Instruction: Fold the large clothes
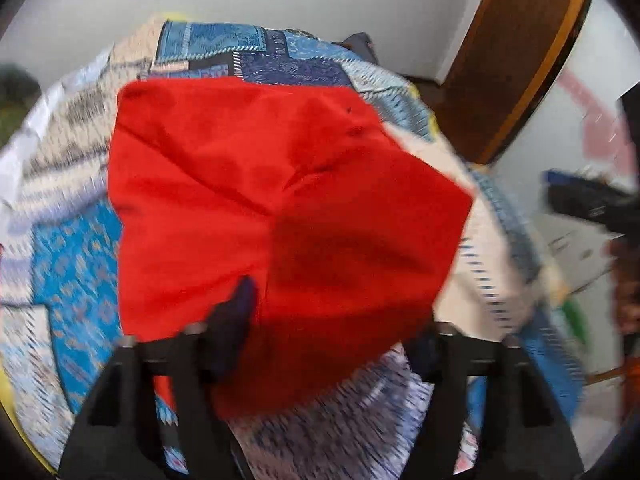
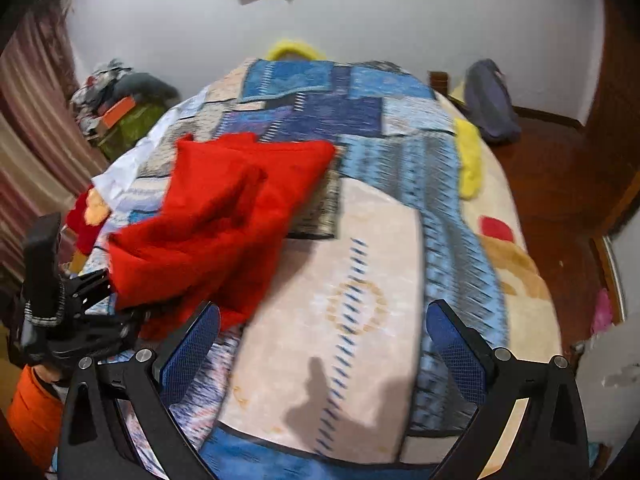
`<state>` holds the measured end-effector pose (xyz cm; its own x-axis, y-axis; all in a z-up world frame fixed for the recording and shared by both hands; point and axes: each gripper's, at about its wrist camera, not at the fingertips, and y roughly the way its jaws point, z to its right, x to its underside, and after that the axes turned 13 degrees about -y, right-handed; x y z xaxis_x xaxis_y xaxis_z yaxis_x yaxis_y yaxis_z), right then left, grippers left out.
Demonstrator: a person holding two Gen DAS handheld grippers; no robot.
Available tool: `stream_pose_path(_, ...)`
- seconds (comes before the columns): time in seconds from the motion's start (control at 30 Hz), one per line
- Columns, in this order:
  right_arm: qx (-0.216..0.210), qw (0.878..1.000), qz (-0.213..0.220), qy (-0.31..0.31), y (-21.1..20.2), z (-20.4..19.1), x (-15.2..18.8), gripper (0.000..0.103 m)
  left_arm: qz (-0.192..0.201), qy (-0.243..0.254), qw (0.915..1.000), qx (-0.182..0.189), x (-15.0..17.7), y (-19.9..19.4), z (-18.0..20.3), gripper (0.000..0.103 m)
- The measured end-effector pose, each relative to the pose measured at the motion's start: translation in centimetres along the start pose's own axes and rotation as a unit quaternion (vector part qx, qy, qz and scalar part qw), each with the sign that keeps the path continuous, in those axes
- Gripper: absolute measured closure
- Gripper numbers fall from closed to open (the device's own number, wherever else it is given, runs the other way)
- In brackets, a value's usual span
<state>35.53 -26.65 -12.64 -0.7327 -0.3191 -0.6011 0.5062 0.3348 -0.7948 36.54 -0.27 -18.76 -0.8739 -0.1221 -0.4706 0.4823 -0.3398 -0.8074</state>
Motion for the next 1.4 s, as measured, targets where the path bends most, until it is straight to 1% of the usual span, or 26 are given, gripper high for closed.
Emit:
stream_pose_path(0.07, -0.021, 1.000, 0.009, -0.007, 0.5, -1.5, -1.2, 0.001, 0.005, -0.009, 0.9998, 0.019, 0.7, -1.8, -0.1, 0.029)
stream_pose_path(0.13, -0.042, 0.999, 0.015, -0.013, 1.2, -3.1, -2.5, 0.000, 0.020, -0.014, 0.9995, 0.019, 0.4, -3.6, -0.9, 0.026)
stream_pose_path(0.2, -0.055, 0.998, 0.016, -0.022, 2.2, -4.8, -3.8, 0.000, 0.052, -0.025, 0.9983, 0.004, 0.0, -5.2, -2.4, 0.020)
stream_pose_path(0.23, -0.058, 0.998, 0.016, -0.026, 2.6, -5.5, -4.3, 0.000, 0.064, -0.029, 0.9975, -0.004, -0.2, -5.7, -3.1, 0.020)
stream_pose_path(0.27, -0.062, 0.997, 0.015, -0.031, 3.3, -6.5, -5.0, 0.000, 0.079, -0.035, 0.9961, -0.020, -0.4, -6.2, -4.2, 0.020)
stream_pose_path(0.33, -0.072, 0.997, 0.012, -0.034, 4.4, -7.7, -5.6, 0.000, 0.089, -0.046, 0.9943, -0.036, -0.8, -6.2, -5.6, 0.020)
stream_pose_path(0.37, -0.077, 0.996, 0.008, -0.038, 5.2, -8.3, -5.7, 0.000, 0.090, -0.059, 0.9932, -0.044, -0.9, -5.8, -6.8, 0.020)
stream_pose_path(0.43, -0.072, 0.996, -0.012, -0.046, 7.1, -9.0, -5.3, 0.000, 0.073, -0.078, 0.9926, -0.058, -0.8, -4.1, -8.4, 0.020)
stream_pose_path(0.47, -0.058, 0.997, -0.031, -0.050, 8.5, -9.1, -4.8, 0.000, 0.056, -0.085, 0.9928, -0.063, -0.7, -2.9, -9.0, 0.020)
stream_pose_path(0.53, -0.037, 0.996, -0.062, -0.048, 10.7, -8.4, -3.4, 0.000, 0.018, -0.088, 0.9939, -0.064, 0.2, -0.4, -9.9, 0.020)
stream_pose_path(0.57, -0.040, 0.996, -0.074, -0.041, 11.4, -7.7, -2.4, 0.000, 0.007, -0.084, 0.9945, -0.062, 0.7, 0.4, -9.8, 0.020)
stream_pose_path(0.63, -0.057, 0.994, -0.098, -0.008, 12.4, -5.8, -0.4, 0.000, -0.017, -0.067, 0.9957, -0.062, 2.3, 2.1, -9.8, 0.018)
stream_pose_path(0.7, -0.097, 0.988, -0.113, 0.031, 12.7, -4.1, 1.6, 0.000, -0.022, -0.051, 0.9964, -0.065, 3.8, 3.0, -9.4, 0.008)
stream_pose_path(0.73, -0.103, 0.988, -0.110, 0.036, 12.4, -3.6, 2.2, 0.000, -0.025, -0.043, 0.9959, -0.075, 4.4, 3.4, -9.2, 0.005)
stream_pose_path(0.8, -0.093, 0.989, -0.114, 0.015, 11.5, -3.6, 2.8, 0.000, -0.043, -0.005, 0.9933, -0.107, 6.0, 4.5, -8.4, 0.005)
stream_pose_path(0.83, -0.085, 0.990, -0.117, 0.006, 11.2, -3.7, 3.0, 0.000, -0.043, 0.006, 0.9928, -0.112, 6.4, 4.5, -8.1, 0.005)
stream_pose_path(0.9, -0.068, 0.991, -0.115, -0.018, 9.9, -3.9, 3.2, 0.000, -0.022, 0.023, 0.9924, -0.119, 7.4, 3.6, -7.9, 0.005)
stream_pose_path(1.0, -0.052, 0.992, -0.103, -0.042, 8.1, -4.0, 2.8, 0.000, -0.007, 0.029, 0.9910, -0.131, 7.8, 1.8, -8.1, 0.005)
stream_pose_path(1.1, -0.060, 0.994, -0.080, -0.044, 6.3, -3.6, 1.4, 0.000, 0.030, 0.032, 0.9900, -0.134, 7.3, -1.2, -8.5, 0.005)
stream_pose_path(1.17, -0.070, 0.995, -0.057, -0.036, 5.5, -3.2, 0.2, 0.000, 0.055, 0.023, 0.9890, -0.135, 6.4, -3.0, -9.0, 0.005)
stream_pose_path(1.2, -0.078, 0.995, -0.047, -0.028, 5.3, -2.9, -0.5, 0.000, 0.072, 0.010, 0.9881, -0.136, 5.4, -4.1, -9.4, 0.005)
stream_pose_path(1.27, -0.086, 0.995, -0.040, -0.012, 5.9, -2.7, -1.9, 0.000, 0.092, -0.013, 0.9867, -0.133, 3.7, -5.2, -10.1, 0.005)
stream_pose_path(1.33, -0.093, 0.995, -0.047, 0.000, 7.4, -2.7, -3.2, 0.000, 0.099, -0.038, 0.9853, -0.134, 1.9, -5.2, -10.9, 0.005)
stream_pose_path(1.37, -0.097, 0.994, -0.050, 0.004, 8.3, -2.8, -3.8, 0.000, 0.099, -0.059, 0.9850, -0.129, 0.7, -4.8, -11.6, 0.005)
stream_pose_path(1.4, -0.105, 0.992, -0.061, 0.015, 9.7, -2.4, -4.2, 0.000, 0.093, -0.076, 0.9860, -0.116, -0.3, -4.2, -12.3, 0.005)
